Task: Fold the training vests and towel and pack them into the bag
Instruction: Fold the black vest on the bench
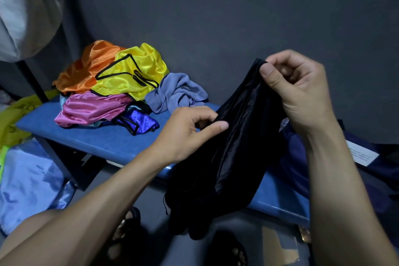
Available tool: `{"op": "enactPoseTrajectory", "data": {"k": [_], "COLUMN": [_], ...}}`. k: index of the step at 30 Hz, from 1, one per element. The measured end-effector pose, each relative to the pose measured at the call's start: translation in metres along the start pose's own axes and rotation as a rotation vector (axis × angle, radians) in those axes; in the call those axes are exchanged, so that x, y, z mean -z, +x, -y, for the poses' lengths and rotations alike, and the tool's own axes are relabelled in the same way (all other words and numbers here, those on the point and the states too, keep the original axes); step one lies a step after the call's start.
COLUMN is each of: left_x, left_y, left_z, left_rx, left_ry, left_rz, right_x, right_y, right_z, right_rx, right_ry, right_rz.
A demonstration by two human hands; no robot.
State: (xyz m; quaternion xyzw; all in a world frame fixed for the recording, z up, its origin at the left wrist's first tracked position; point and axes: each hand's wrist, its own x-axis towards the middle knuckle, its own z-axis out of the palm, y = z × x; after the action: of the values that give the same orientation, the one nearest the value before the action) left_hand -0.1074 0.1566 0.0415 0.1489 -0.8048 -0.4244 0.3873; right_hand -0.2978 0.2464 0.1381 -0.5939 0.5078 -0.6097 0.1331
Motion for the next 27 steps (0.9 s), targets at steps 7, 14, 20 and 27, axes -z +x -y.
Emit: {"op": "enactPoseTrajectory", "data": {"k": [7,14,20,27], "left_x": [0.008,0.012,0.012,0.011], "left_y": [0.000,-0.002,-0.001,0.001], "left_z": [-0.008,-0.001,-0.001,-0.005], "left_rx": [0.132,0.320,0.451,0.443], "left_ry": [-0.223,-0.484,-0.667,-0.648], "left_rz": [0.097,0.171,0.207,0.174], "right_x": [0.000,-0.002,-0.002,-0.003], "right_y": [0.001,-0.002,-0.004,-0.005], "right_z": [0.001,0.010,0.012,0.010], "right_rx": [0.000,-0.023,-0.053,-0.080], "right_ry": [-0.003,0.086,0.181,0.209], "right_rz": [-0.049,-0.034,0.040,0.079]}}
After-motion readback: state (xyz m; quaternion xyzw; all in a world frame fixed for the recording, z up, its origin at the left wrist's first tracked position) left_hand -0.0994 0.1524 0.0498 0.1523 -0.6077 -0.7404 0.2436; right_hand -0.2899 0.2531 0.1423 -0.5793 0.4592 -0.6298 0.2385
